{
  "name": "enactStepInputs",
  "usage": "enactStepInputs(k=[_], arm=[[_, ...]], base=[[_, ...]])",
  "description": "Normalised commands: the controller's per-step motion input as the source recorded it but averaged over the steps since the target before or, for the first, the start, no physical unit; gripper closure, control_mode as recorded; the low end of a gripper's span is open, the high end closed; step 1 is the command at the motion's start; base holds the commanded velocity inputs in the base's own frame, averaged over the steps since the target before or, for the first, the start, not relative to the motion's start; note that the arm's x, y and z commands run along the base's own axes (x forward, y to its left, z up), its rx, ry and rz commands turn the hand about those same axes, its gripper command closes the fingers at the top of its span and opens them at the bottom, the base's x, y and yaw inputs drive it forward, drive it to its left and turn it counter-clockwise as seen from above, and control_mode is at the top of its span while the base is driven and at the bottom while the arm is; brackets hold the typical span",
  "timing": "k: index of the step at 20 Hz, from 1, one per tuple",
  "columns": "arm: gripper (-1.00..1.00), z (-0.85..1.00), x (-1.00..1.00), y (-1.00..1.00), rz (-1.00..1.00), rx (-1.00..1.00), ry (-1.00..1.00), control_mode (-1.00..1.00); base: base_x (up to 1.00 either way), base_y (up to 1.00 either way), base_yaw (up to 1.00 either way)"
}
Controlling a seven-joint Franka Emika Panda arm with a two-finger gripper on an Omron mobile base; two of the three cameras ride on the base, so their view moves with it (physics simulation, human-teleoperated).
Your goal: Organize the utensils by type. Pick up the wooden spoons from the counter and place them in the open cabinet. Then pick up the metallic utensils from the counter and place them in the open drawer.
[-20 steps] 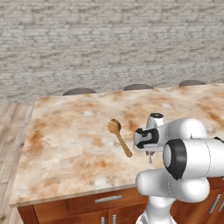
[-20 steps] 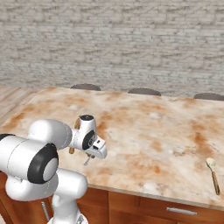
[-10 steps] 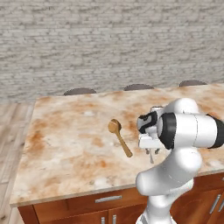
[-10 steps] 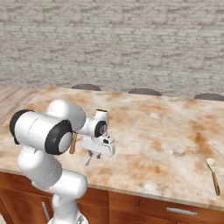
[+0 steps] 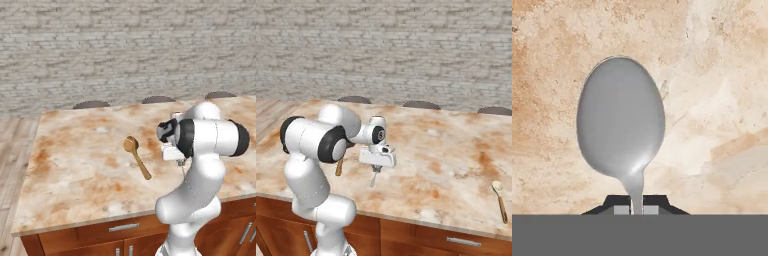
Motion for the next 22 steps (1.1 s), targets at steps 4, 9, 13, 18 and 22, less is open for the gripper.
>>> enactStepInputs(k=[4,9,13,18,22], arm=[[1.00,0.19,-0.43,0.01,0.27,-0.05,-0.75,-1.00],[1.00,0.83,-0.22,0.00,0.23,-0.05,-0.43,-1.00],[1.00,1.00,0.11,0.00,0.14,0.00,0.09,-1.00],[1.00,1.00,0.04,0.00,0.15,0.00,0.11,-1.00],[1.00,0.93,0.00,0.00,0.13,0.00,0.08,-1.00]], base=[[0.00,0.00,0.00],[0.00,0.00,0.00],[0.00,0.00,0.00],[0.00,0.00,0.00],[0.00,0.00,0.00]])
